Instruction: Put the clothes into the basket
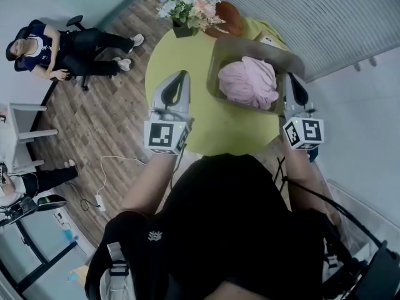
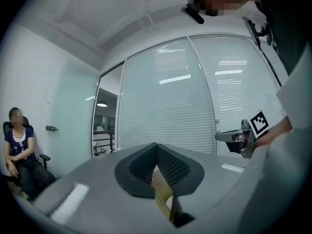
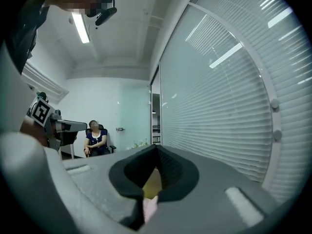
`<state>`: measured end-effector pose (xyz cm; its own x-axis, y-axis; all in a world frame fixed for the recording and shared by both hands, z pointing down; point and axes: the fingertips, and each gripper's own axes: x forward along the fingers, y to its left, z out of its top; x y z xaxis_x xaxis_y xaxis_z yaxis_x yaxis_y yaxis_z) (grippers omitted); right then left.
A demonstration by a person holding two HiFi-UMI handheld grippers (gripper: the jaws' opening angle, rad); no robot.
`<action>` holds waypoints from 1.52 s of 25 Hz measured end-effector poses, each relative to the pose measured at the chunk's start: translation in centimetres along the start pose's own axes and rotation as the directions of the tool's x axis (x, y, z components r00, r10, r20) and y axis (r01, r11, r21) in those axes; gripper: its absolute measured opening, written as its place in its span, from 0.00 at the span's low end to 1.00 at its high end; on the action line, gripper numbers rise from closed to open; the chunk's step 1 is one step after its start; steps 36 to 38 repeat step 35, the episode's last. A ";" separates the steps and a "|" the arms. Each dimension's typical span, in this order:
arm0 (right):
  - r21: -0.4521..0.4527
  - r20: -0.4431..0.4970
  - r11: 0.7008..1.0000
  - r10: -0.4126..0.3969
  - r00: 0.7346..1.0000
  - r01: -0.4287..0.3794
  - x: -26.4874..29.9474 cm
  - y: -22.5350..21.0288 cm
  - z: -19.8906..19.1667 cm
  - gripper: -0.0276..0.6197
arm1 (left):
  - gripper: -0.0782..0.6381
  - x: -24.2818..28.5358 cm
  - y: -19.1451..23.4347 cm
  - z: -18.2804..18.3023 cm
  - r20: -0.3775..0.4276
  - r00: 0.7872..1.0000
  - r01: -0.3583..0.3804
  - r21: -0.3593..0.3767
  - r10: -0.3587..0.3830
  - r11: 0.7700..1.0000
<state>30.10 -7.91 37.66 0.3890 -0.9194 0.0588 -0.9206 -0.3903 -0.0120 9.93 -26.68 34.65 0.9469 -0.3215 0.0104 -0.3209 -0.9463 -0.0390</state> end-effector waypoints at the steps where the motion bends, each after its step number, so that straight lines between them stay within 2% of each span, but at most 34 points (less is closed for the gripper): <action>1: -0.004 0.006 1.000 0.007 1.000 -0.007 -0.3 0.2 0.2 0.05 | 0.12 -0.3 -0.2 0.0 -0.004 1.000 0.001 0.003 -0.001 1.000; 6: 0.003 0.005 0.999 0.050 0.999 -0.050 -0.9 0.9 -0.2 0.05 | 0.12 -1.8 -0.9 -1.1 -0.029 1.000 -0.009 0.003 0.009 1.000; 13: 0.035 -0.044 0.996 0.088 0.995 -0.086 -1.3 1.7 -2.4 0.05 | 0.12 -2.8 -1.3 -2.2 -0.052 0.999 -0.009 0.019 0.010 1.000; 21: 0.034 -0.044 0.996 0.083 0.996 -0.081 -1.5 2.1 -2.6 0.05 | 0.12 -2.8 -1.2 -1.5 -0.022 1.000 -0.009 0.028 0.010 1.000; 38: 0.034 -0.060 0.996 0.089 0.994 -0.087 -1.8 2.2 -3.5 0.05 | 0.12 -2.9 -1.4 -1.8 -0.021 1.000 -0.011 0.013 0.011 1.000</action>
